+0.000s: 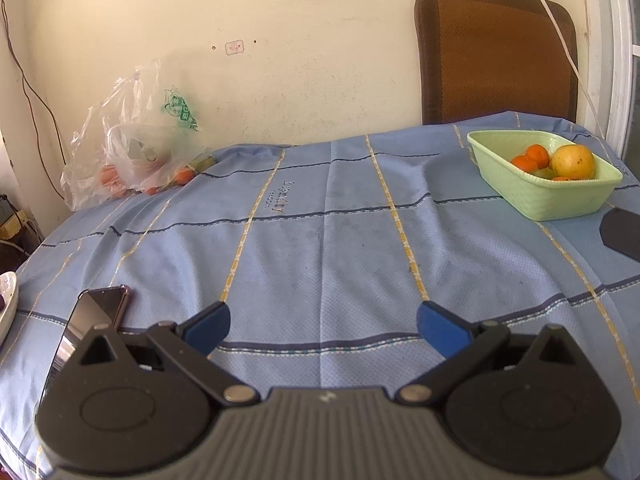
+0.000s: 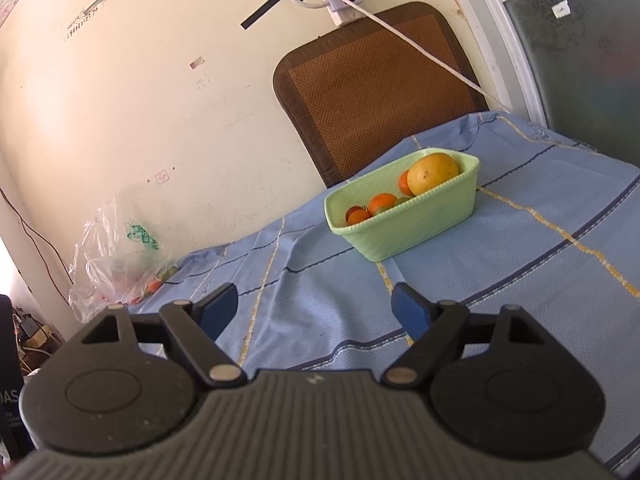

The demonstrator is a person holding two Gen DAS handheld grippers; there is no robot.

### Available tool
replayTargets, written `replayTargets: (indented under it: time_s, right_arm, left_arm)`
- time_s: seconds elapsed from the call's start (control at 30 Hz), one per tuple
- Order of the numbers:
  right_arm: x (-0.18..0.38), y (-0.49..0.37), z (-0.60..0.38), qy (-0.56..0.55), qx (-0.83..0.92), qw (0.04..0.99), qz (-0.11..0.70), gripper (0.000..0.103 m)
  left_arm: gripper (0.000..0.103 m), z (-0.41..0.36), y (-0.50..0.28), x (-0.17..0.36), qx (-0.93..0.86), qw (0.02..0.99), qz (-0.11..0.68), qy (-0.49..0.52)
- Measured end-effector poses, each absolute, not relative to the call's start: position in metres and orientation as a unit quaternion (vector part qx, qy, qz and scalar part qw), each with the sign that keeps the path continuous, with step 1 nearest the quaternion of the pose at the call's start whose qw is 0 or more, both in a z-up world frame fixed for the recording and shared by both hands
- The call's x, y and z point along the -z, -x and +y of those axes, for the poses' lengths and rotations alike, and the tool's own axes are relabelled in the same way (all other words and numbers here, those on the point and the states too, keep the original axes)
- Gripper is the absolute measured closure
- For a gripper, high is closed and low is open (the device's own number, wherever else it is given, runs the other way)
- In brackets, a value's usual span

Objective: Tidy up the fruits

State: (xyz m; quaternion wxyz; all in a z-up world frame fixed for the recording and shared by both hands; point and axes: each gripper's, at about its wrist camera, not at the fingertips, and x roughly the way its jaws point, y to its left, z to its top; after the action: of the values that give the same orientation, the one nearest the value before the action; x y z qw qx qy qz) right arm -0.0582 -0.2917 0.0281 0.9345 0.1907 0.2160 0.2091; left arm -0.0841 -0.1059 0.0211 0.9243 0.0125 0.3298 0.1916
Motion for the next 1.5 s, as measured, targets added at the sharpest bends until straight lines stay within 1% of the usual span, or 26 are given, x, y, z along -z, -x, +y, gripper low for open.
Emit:
replayTargets:
  time_s: [0.33, 0.63, 1.37, 1.5]
  right_arm:
    - [-0.026, 0.055, -0.292, -0.194, -0.208, 0.933, 0.221, 0.017]
    - [-0.022, 0.053, -0.291, -0.197, -0.206, 0.931, 0.229, 0.017]
    - [-0.019, 0.054, -0.281, -0.184, -0.212, 0.932, 0.231, 0.017]
    - [-0.022, 0.056, -0.278, -0.172, -0.218, 0.935, 0.221, 0.017]
  left_arm:
    - [0.000, -0.106, 0.083, -0.020, -0.204, 0.922, 0.329, -0.020]
    - [0.000, -0.107, 0.083, -0.022, -0.236, 0.921, 0.303, -0.058]
    - [0.000, -0.099, 0.081, -0.018, -0.219, 0.920, 0.323, -0.042]
    - [0.000, -0.100, 0.081, -0.018, -0.211, 0.920, 0.327, -0.040]
